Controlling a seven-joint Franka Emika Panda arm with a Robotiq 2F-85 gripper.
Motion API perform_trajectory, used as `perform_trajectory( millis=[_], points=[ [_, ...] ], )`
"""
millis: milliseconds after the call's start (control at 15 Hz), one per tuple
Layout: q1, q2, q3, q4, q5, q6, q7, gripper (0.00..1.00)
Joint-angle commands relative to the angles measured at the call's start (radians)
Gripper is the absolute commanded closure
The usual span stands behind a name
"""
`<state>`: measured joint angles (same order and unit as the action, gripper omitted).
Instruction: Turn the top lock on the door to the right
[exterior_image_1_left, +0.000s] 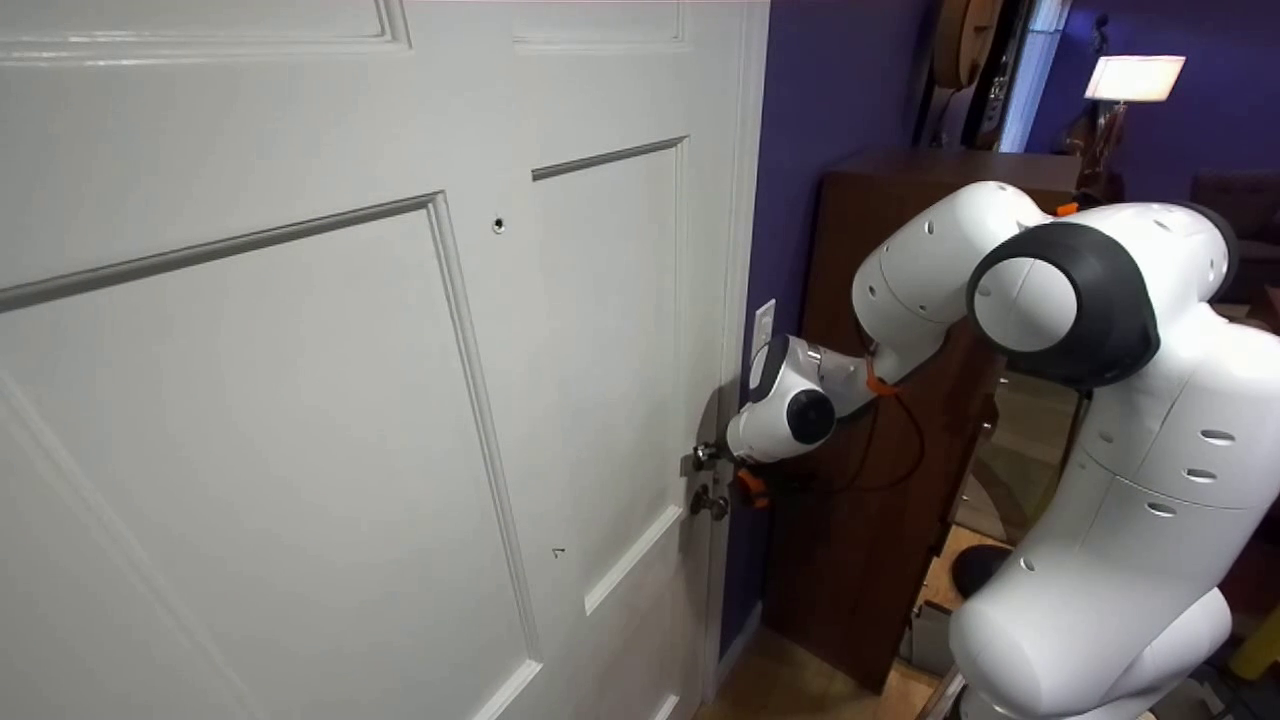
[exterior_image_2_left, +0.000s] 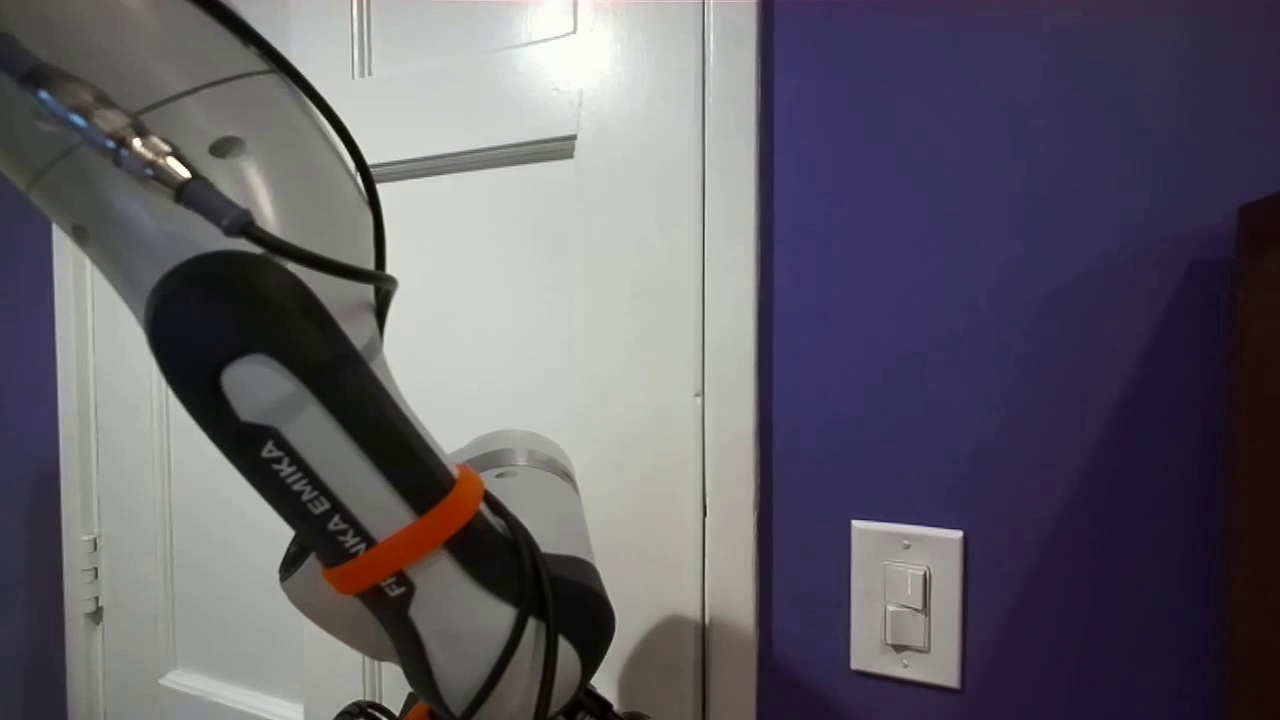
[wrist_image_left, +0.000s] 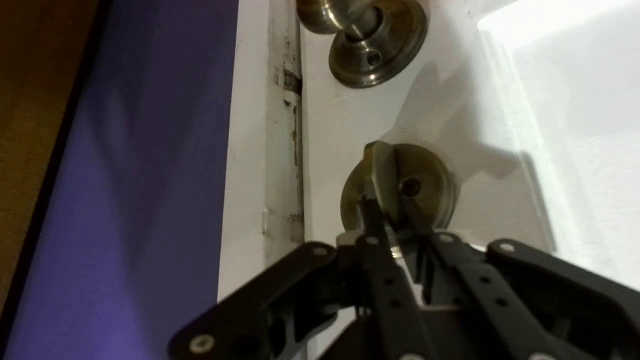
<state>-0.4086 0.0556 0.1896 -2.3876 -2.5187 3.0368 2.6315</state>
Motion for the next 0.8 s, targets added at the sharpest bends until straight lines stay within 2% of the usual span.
perform_trajectory(
  millis=[0,267,333,400,533,600,733],
  points=[
    [-0.030,-0.008,0.030,-0.008,0.000,-0.067,0.068,0.96],
    [-0.033,-0.004,0.046,-0.015,0.001,-0.105,0.147,0.96],
    [-0.062,-0.001,0.061,0.005,0.051,-0.091,0.091,0.96],
    [-0.065,0.002,0.060,0.006,0.025,-0.089,0.130,0.96],
    [-0.096,0.004,0.086,0.016,0.086,-0.087,0.088,0.96],
    [-0.104,0.008,0.094,0.017,0.060,-0.086,0.132,0.96],
    [-0.133,0.013,0.117,0.023,0.096,-0.083,0.101,0.96]
  ],
)
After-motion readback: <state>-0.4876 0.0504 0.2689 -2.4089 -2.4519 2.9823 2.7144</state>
